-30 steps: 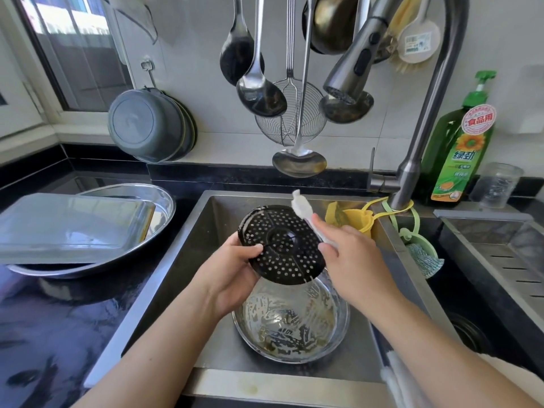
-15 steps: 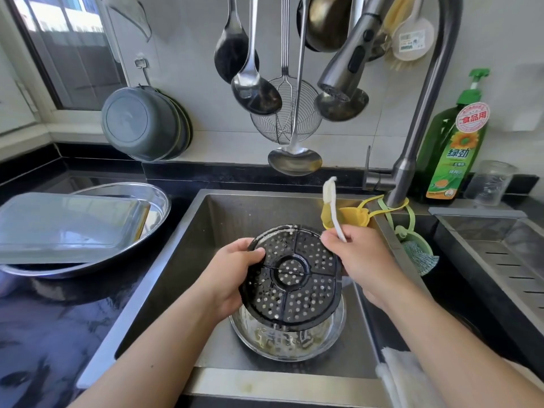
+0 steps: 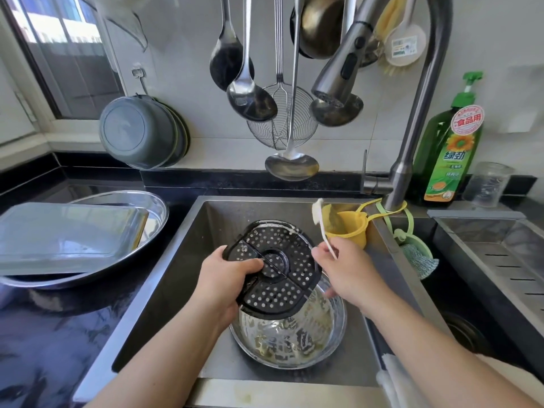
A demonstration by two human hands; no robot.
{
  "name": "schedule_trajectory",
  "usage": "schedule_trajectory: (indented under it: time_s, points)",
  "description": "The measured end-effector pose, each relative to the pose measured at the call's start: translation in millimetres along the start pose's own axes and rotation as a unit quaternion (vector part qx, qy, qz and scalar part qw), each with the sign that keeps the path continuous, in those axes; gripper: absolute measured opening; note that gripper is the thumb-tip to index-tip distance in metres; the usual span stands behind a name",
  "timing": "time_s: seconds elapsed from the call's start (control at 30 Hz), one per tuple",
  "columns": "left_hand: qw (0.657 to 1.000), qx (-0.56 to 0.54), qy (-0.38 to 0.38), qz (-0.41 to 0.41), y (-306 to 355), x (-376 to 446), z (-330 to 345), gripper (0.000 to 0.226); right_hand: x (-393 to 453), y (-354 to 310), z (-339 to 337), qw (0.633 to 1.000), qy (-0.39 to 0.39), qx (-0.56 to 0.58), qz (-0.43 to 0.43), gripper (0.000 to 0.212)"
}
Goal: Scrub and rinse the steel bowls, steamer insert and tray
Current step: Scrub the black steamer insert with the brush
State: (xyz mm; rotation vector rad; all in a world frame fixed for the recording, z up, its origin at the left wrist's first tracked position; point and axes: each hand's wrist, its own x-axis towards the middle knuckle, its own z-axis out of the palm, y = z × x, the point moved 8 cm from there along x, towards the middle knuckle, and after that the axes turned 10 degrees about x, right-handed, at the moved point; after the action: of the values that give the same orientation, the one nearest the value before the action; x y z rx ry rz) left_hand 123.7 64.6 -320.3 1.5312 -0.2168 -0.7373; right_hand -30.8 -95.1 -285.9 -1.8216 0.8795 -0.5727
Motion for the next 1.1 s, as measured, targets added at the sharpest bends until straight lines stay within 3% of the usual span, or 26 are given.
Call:
schedule_trajectory:
  time_s: [0.03, 0.1, 0.27, 0.43, 0.57, 0.73, 0.87, 1.0, 1.1]
  points:
    - [0.999, 0.034, 0.022, 0.026, 4.8, -0.2, -3.5, 0.034, -1.2, -11.6, -8.2, 0.992, 0.038, -0.106, -0.056, 0.025]
    - [0.993, 0.079, 0.05, 0.066, 13.4, 0.4, -8.8, 0.034, -9.0, -36.9, -14.9, 0.968, 0.082, -0.16, -0.174, 0.027]
    - [0.984, 0.127, 0.062, 0.112, 20.9, -2.1, -7.9, 0.034, -39.3, -47.6, 31.7, 0.942, -0.049, -0.225, -0.243, 0.061]
    - [0.977, 0.159, 0.043, 0.138, 24.4, -6.2, 1.4, 0.031, -24.3, -46.8, 24.7, 0.947, 0.017, -0.235, -0.216, 0.062]
    - [0.968, 0.192, 0.034, 0.161, 27.0, -9.8, 5.6, 0.027, -35.1, -47.4, 44.2, 0.944, -0.054, -0.228, -0.231, 0.059]
    - [0.957, 0.231, 0.03, 0.174, 29.6, -10.8, 7.8, 0.028, -13.3, -40.5, 16.8, 0.957, 0.011, -0.225, -0.184, 0.058]
    - [0.953, 0.245, 0.019, 0.175, 27.6, -15.3, 12.7, 0.027, -31.7, -47.3, 44.4, 0.946, -0.057, -0.214, -0.237, 0.057]
    - [0.96, 0.224, 0.032, 0.165, 28.0, -11.7, 9.0, 0.03, -11.0, -36.2, 16.7, 0.955, 0.011, -0.235, -0.182, 0.057]
    - [0.965, 0.205, 0.036, 0.159, 27.4, -10.5, 5.8, 0.03, -29.3, -40.3, 37.0, 0.953, -0.063, -0.208, -0.211, 0.056]
